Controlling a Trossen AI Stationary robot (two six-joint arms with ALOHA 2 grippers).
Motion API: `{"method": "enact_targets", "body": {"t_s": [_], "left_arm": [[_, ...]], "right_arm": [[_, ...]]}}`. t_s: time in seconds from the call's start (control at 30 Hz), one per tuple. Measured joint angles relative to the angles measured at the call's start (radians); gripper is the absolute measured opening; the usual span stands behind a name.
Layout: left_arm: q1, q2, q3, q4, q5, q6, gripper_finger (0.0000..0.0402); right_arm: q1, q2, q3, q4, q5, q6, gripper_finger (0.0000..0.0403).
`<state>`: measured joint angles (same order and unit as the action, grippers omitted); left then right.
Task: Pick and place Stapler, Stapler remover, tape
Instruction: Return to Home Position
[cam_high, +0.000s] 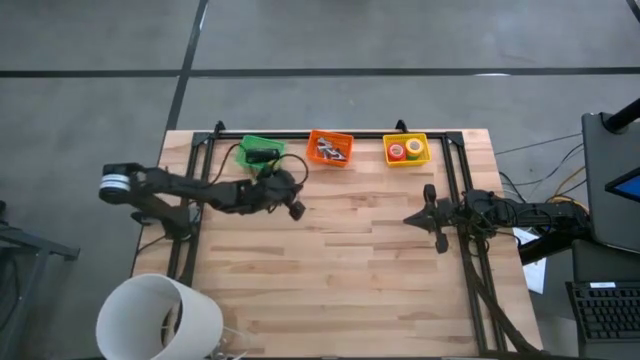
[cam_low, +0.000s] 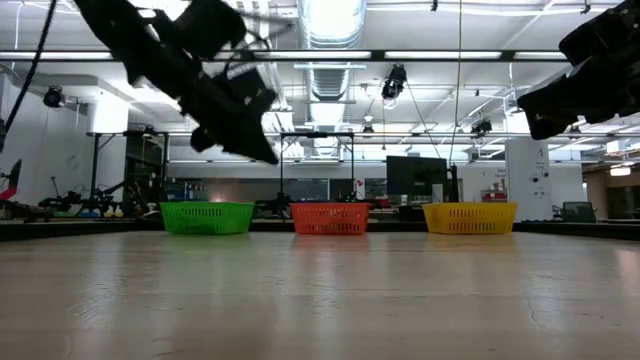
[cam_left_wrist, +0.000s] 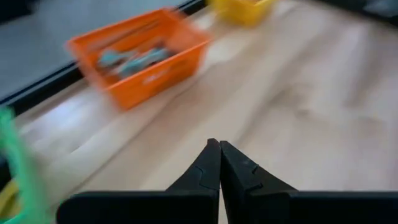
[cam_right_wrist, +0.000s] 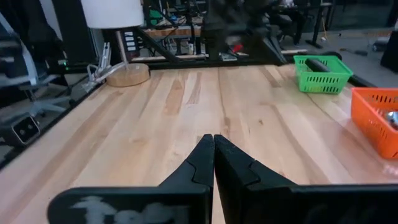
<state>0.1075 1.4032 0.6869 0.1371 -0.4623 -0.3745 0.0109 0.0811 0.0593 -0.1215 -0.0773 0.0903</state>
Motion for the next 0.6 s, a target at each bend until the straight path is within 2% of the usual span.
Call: {"method": "enact_targets", "body": {"t_s": [0.2,0.33,0.43,0.53,0.6], "left_arm": [[-0.109,-0.117,-0.058,0.125,0.120,0.050,0.0003],[-0.172,-0.165,-0.174,0.356,0.261,0.147,0.0003],[-0.181,-0.236,-0.269,0.436,0.304,0.240,0.0003],[-0.182,-0.304,-0.369,0.486,0.284,0.108,0.0003],[-0.199,-0.337,-0.440,0.594,0.286,0.102,0.0003]], "right_arm": [[0.000,0.000,0.000,0.000,0.000,-0.044,0.0009],[0.000,0.000,0.000,0.000,0.000,-0.045,0.0009],[0.000,0.000,0.000,0.000,0.000,0.013,0.0009],[0.000,-0.001,0.000,0.001,-0.002,0.074,0.0009],[0.000,-0.001,0.000,0.001,-0.003,0.085,0.0009]]}}
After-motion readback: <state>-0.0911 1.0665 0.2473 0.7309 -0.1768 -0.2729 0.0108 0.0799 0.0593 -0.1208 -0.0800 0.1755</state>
